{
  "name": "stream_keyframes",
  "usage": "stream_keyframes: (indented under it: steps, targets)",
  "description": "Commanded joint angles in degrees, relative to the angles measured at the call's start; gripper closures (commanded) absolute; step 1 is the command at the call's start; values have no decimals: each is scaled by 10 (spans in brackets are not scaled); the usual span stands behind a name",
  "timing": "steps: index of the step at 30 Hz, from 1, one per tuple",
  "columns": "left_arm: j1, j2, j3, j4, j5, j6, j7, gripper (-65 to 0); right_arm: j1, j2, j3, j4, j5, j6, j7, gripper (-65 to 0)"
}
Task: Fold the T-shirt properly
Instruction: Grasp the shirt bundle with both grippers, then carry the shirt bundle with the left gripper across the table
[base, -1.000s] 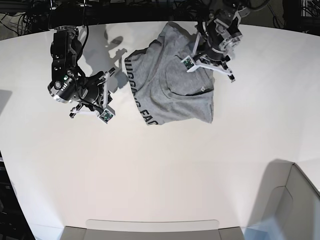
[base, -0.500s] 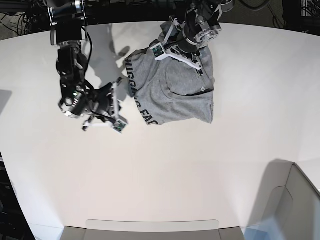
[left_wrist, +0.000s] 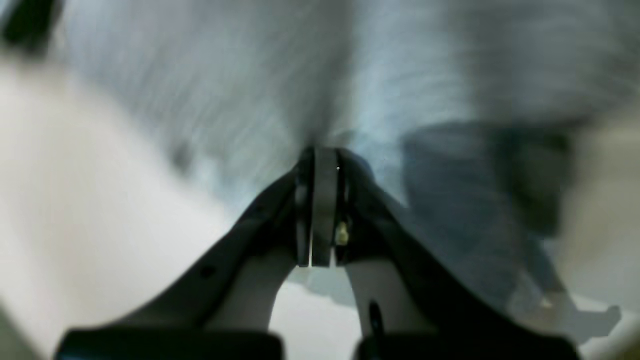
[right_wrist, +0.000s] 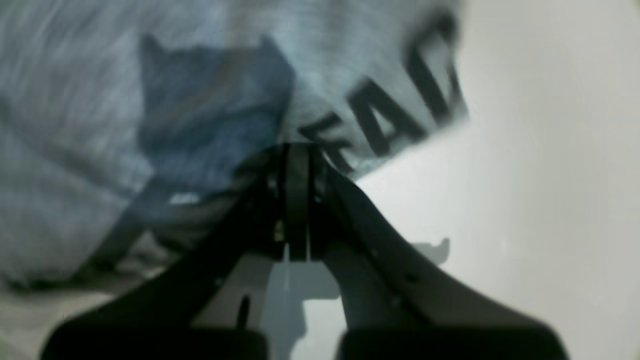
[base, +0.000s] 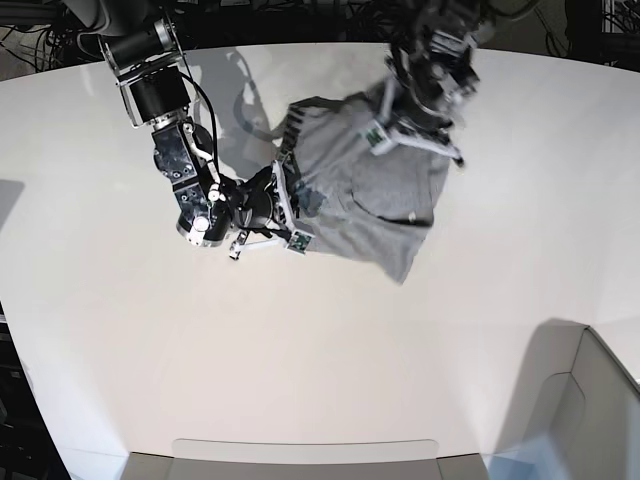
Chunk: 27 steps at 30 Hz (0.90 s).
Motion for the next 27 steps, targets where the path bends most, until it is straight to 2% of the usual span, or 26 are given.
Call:
stream_keyframes:
  steps: [1, 4, 8, 12, 15, 20, 24, 27]
  targets:
    - [-22, 2, -7, 2, 2, 4, -7, 0, -9, 1, -8, 8, 4, 7, -14, 0]
    - [-68, 5, -7, -41, 2, 4, -5, 0, -43, 11, -37, 40, 4, 7, -14, 0]
    - [-134, 52, -8, -127, 5, 4, -5, 0, -85, 12, -94, 91, 4, 7, -14, 0]
    - [-178, 90, -8, -195, 4, 4, -10, 0, -114, 11, -101, 128, 4, 7, -14, 0]
    - [-200, 115, -9, -198, 2, 4, -10, 0, -133, 16, -96, 166, 4, 7, -14, 0]
    - [-211, 128, -8, -165, 2, 4, -10, 0, -170, 39, -27, 247, 8, 7, -10, 0]
    - [-206, 133, -9, -124, 2, 4, -10, 0, -197, 35, 97, 287, 8, 7, -10, 0]
    - [-185, 134, -10, -78, 2, 4, -10, 0, -198, 18, 192, 291, 8, 7, -10, 0]
